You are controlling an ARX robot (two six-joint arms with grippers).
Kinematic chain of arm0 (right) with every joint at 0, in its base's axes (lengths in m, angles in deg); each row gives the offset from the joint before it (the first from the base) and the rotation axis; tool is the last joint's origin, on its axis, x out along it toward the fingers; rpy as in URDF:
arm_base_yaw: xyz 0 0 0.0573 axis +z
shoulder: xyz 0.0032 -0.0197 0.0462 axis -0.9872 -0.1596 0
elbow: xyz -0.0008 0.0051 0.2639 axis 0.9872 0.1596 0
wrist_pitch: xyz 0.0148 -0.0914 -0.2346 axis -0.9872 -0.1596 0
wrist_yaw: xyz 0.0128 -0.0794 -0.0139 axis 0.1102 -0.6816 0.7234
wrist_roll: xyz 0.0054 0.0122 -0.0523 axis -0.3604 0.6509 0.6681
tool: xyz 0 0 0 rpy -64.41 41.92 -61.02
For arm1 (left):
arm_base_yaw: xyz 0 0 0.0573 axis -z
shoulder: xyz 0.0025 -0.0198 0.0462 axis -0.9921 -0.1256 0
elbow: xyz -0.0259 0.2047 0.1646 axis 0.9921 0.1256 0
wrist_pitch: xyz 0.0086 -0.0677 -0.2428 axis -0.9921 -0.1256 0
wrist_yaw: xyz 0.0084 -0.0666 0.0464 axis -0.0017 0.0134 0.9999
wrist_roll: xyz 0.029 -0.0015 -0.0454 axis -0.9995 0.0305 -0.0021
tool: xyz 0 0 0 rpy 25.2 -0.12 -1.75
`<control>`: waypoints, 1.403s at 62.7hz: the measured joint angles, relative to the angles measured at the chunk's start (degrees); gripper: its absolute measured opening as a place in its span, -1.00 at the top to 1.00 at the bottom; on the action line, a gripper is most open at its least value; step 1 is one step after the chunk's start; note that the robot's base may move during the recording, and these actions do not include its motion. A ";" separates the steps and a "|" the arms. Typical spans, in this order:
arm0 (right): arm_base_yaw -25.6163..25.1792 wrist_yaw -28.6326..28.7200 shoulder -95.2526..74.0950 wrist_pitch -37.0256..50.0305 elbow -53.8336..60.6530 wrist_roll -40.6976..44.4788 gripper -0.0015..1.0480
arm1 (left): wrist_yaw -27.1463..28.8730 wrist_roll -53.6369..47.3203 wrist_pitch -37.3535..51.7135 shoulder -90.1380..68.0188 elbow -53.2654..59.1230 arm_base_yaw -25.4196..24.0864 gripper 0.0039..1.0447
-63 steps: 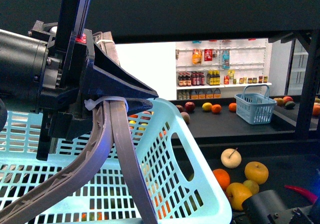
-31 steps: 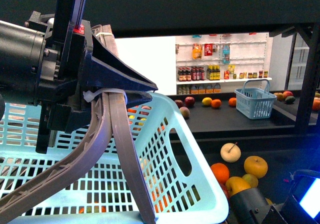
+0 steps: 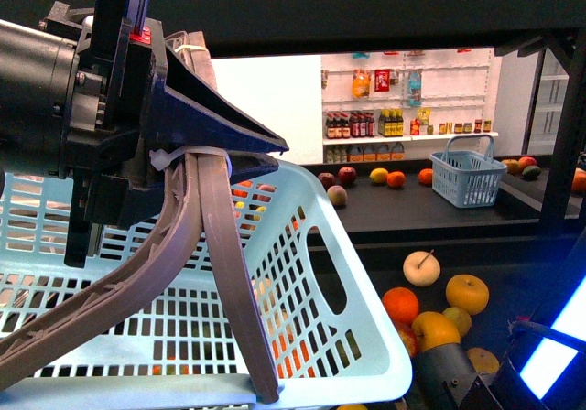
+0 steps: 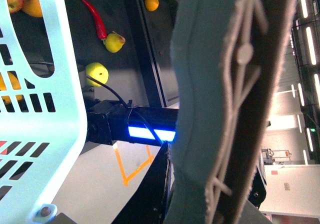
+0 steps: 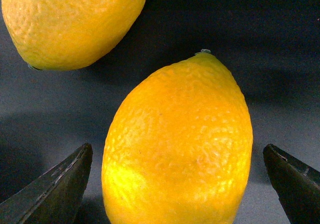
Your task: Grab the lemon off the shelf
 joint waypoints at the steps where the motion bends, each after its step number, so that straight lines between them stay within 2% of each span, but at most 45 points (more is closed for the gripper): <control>1: 0.00 -0.02 -0.02 0.02 -0.02 0.00 -0.95 | 0.00 0.00 0.00 0.00 0.00 0.00 0.81; 4: 0.00 -0.20 -0.15 0.31 -0.17 -0.02 -0.94 | 0.00 0.00 0.00 0.00 0.00 0.00 0.81; 17: 0.00 0.50 -0.20 0.59 -0.26 0.11 -0.38 | 0.00 0.00 0.00 0.00 0.00 0.00 0.81; 24: -0.02 0.70 -0.15 0.74 0.15 0.15 -0.26 | -0.02 0.00 0.00 0.00 0.00 0.00 0.81; 42: -2.16 0.83 5.14 3.06 7.93 0.81 -0.24 | 0.00 -0.02 0.00 0.00 0.00 0.00 0.81; 55: -11.02 0.00 21.59 9.07 20.31 6.32 -0.24 | -0.02 0.00 0.00 0.00 0.00 0.00 0.82; 64: -16.28 3.58 32.72 7.30 24.65 6.34 -0.24 | -0.02 0.00 0.00 0.00 0.00 0.00 0.82; 67: -17.66 6.36 39.54 4.79 25.05 5.18 -0.24 | 0.00 -0.02 0.00 0.00 0.00 0.00 0.82; 77: -16.65 12.66 52.78 -1.29 21.27 -0.11 -0.24 | -0.15 0.00 0.00 0.00 0.00 0.02 0.82; 88: -11.72 16.39 59.34 -4.81 16.24 -5.92 -0.24 | 0.04 0.00 0.00 0.00 0.00 0.00 0.82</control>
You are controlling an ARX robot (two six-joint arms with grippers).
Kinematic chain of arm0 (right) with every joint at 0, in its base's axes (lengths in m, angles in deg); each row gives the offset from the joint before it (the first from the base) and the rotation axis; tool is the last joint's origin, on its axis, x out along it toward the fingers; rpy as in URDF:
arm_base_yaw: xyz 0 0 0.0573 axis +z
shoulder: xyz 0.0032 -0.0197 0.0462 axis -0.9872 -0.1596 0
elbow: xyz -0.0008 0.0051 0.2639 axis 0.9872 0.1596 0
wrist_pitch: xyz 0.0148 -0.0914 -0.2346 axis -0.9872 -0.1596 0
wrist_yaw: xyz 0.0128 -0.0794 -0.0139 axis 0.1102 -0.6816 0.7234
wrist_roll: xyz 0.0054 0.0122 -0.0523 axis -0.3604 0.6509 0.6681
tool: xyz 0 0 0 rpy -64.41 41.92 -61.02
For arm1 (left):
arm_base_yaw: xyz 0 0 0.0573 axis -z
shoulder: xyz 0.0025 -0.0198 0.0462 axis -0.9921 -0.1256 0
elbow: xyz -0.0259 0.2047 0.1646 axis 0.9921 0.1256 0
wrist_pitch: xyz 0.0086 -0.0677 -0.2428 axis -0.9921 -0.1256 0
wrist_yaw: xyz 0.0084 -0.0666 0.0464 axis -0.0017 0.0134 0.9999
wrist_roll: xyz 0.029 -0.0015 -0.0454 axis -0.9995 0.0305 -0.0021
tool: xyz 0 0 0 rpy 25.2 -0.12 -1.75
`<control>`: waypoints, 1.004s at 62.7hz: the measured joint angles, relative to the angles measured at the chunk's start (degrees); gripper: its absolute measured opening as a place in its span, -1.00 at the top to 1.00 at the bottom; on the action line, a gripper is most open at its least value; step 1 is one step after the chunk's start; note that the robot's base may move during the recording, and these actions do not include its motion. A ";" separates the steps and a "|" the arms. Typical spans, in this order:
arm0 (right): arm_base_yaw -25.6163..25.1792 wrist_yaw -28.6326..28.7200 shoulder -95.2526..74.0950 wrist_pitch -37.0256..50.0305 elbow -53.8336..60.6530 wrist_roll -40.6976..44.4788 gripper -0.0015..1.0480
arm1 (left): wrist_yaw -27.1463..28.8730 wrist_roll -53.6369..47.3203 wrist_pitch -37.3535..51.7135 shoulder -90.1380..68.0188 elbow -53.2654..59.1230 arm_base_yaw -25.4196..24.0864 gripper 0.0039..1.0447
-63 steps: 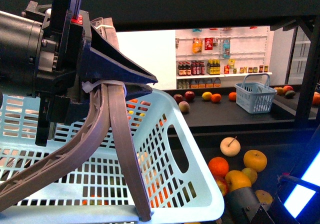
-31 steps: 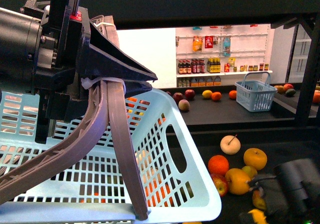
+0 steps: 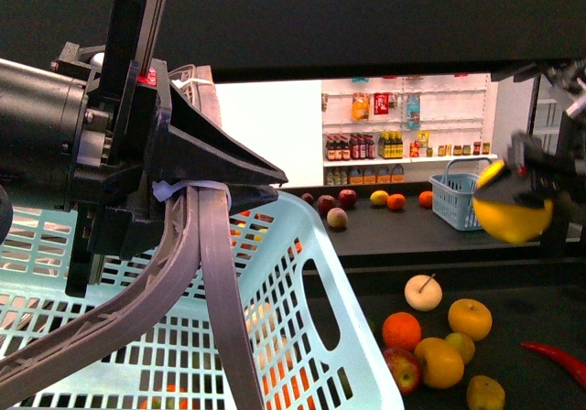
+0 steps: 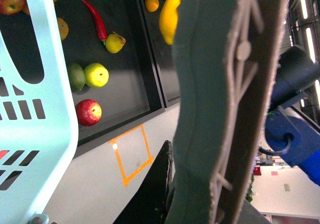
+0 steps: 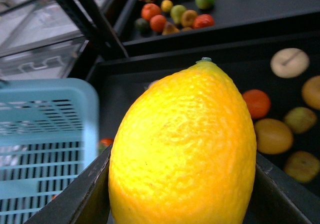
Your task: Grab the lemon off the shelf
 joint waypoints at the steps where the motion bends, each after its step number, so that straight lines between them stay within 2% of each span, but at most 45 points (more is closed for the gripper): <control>1: 0.90 0.17 0.31 -0.35 -0.44 -0.74 -0.24 | 0.00 0.00 0.00 0.00 0.00 0.00 0.82; 13: 8.76 1.01 0.76 -2.67 -1.53 -5.49 -0.24 | -0.04 0.00 0.00 0.00 0.00 0.00 0.82; 22: 15.45 0.52 0.76 -2.93 -1.01 -6.62 -0.24 | -0.09 0.00 0.00 0.00 0.00 0.00 0.82; 28: 18.21 -0.31 0.46 -2.49 0.39 -6.91 -0.24 | -0.02 0.00 0.00 0.00 0.00 0.00 0.83; 63: 20.41 -2.25 -6.95 2.27 3.30 -8.52 -0.24 | -0.07 0.00 0.00 0.00 0.00 0.00 0.83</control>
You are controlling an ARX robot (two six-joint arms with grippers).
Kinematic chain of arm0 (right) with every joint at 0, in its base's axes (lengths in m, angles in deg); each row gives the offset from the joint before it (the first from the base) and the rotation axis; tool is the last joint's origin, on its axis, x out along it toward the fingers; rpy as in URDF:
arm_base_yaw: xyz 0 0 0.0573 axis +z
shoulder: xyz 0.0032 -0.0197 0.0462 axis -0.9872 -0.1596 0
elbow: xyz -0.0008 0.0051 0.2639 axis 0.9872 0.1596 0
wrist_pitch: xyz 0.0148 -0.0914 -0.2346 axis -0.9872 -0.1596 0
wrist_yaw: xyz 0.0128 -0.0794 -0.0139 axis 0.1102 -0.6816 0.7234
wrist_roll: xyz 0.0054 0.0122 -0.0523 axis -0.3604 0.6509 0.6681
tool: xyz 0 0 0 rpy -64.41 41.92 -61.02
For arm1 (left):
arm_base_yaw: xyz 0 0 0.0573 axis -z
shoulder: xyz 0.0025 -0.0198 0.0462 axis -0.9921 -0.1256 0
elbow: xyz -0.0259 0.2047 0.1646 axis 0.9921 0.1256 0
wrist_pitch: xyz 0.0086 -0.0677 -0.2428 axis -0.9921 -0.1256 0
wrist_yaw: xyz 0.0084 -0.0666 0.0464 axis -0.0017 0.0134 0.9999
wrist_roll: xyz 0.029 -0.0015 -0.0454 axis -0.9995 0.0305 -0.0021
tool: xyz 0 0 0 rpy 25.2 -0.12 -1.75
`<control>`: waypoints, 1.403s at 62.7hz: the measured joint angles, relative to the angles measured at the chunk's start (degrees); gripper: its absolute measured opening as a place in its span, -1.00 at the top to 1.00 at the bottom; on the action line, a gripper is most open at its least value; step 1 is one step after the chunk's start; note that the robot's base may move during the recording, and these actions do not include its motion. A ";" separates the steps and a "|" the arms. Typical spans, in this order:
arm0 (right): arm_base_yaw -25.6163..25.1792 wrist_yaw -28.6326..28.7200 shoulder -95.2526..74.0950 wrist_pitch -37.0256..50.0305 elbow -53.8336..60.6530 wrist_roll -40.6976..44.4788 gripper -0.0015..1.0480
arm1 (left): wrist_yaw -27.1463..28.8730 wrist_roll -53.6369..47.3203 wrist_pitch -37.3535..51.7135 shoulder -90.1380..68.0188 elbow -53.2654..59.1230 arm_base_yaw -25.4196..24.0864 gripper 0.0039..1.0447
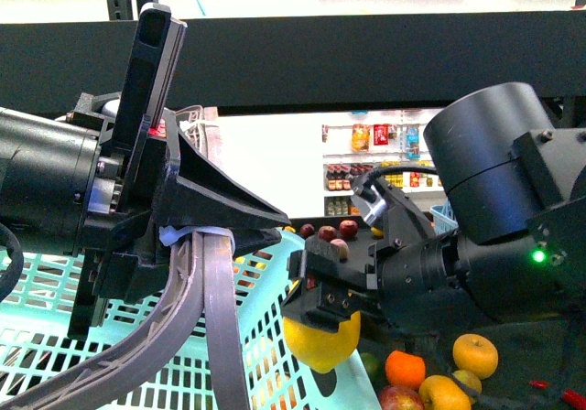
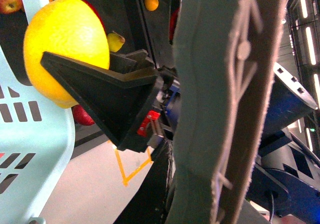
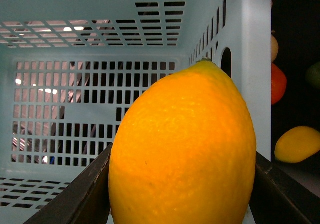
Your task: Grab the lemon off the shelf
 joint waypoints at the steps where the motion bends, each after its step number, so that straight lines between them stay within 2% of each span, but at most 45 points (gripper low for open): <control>1: 0.20 -0.26 -0.42 0.09 0.00 -0.22 -0.24 | 0.00 0.00 0.00 0.00 0.00 0.00 0.83; 13: 1.38 -1.95 -3.54 0.85 -1.11 -1.60 -0.26 | 0.07 0.00 0.00 0.00 0.00 0.00 0.83; 25: 2.14 -2.84 -4.81 1.84 -2.69 -3.23 -0.81 | 0.42 -0.02 0.00 -0.20 0.00 0.00 0.83; 31: 2.12 -2.80 -4.81 2.21 -2.93 -3.52 -0.98 | 0.35 0.00 0.00 -0.24 0.04 0.00 0.83; 43: 0.35 -3.39 -4.55 2.58 -3.02 -3.48 -0.95 | -0.02 0.28 -0.02 -0.28 0.46 0.02 0.83; 60: -5.49 -2.54 -0.85 3.10 -2.29 -3.28 -0.95 | 0.04 0.11 0.00 -0.26 0.46 0.00 0.83; 72: -11.39 -2.64 3.30 4.79 1.64 1.09 -0.95 | 0.02 0.07 0.00 -0.26 0.46 0.00 0.83; 88: -20.72 -7.52 -4.00 6.62 6.16 8.41 -0.95 | 0.04 0.07 0.00 -0.26 0.46 0.00 0.83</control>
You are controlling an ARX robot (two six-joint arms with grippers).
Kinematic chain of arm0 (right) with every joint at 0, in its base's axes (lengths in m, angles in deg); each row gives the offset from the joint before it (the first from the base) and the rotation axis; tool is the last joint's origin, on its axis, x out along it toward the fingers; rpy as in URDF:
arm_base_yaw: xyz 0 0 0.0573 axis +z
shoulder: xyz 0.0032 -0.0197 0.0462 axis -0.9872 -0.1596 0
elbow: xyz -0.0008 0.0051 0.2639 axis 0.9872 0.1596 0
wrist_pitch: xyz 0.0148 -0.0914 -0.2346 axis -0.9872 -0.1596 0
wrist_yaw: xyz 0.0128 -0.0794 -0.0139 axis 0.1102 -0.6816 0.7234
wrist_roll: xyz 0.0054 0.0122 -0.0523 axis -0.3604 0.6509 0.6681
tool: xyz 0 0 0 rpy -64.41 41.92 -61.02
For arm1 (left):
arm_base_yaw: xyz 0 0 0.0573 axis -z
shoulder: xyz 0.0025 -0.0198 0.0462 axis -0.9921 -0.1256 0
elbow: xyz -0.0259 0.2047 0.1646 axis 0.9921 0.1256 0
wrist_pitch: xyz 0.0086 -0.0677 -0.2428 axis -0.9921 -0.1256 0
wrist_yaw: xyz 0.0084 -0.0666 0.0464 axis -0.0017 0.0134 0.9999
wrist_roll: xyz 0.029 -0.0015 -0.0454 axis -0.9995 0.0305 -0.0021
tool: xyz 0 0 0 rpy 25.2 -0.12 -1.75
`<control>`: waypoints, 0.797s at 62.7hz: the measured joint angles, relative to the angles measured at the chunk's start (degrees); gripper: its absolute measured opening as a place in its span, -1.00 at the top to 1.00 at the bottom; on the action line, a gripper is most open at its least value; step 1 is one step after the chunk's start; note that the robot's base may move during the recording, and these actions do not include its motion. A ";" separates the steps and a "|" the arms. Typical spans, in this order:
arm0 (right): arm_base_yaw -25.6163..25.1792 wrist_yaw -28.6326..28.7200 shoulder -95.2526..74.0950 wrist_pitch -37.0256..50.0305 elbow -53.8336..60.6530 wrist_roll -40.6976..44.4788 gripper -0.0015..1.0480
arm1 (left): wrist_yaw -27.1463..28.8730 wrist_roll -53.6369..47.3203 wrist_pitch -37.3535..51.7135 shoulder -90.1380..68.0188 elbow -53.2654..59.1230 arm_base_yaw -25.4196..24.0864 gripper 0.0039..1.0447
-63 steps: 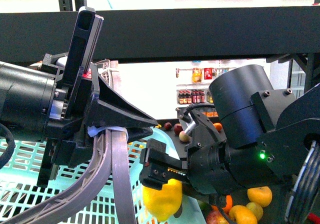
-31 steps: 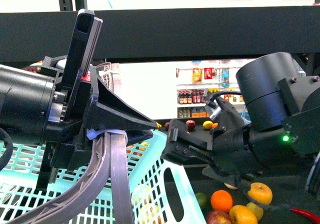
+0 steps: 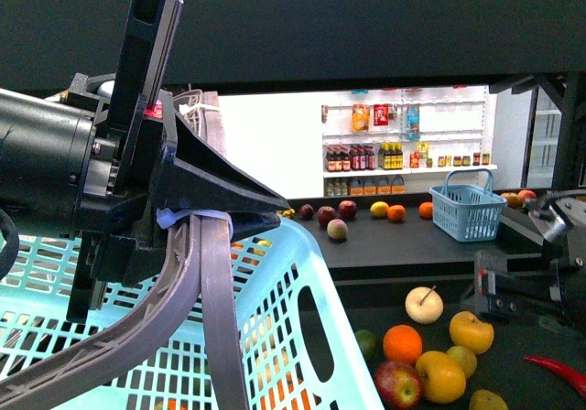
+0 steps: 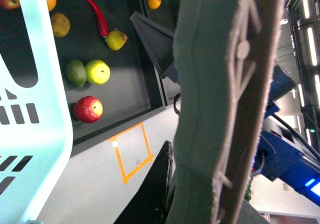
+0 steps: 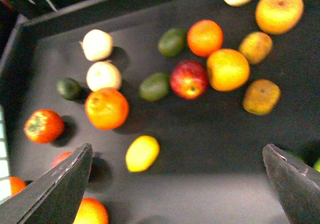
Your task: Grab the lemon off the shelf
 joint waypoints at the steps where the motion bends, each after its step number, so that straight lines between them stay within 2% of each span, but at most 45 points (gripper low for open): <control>1: -0.15 -0.13 -0.50 0.13 0.04 0.04 -0.95 | 0.00 -0.02 0.00 0.00 0.00 0.00 0.83; 6: -0.26 -1.14 -6.43 1.44 0.15 0.39 -0.95 | -0.09 -0.02 0.00 0.00 0.00 0.02 0.83; 20: 3.54 -2.51 -21.00 5.60 -4.13 2.64 -0.95 | 0.02 -0.02 0.00 0.00 0.00 0.00 0.83; 50: 8.92 -2.67 -40.76 4.79 -20.83 4.72 -0.95 | -0.04 -0.02 0.00 0.00 0.02 0.02 0.83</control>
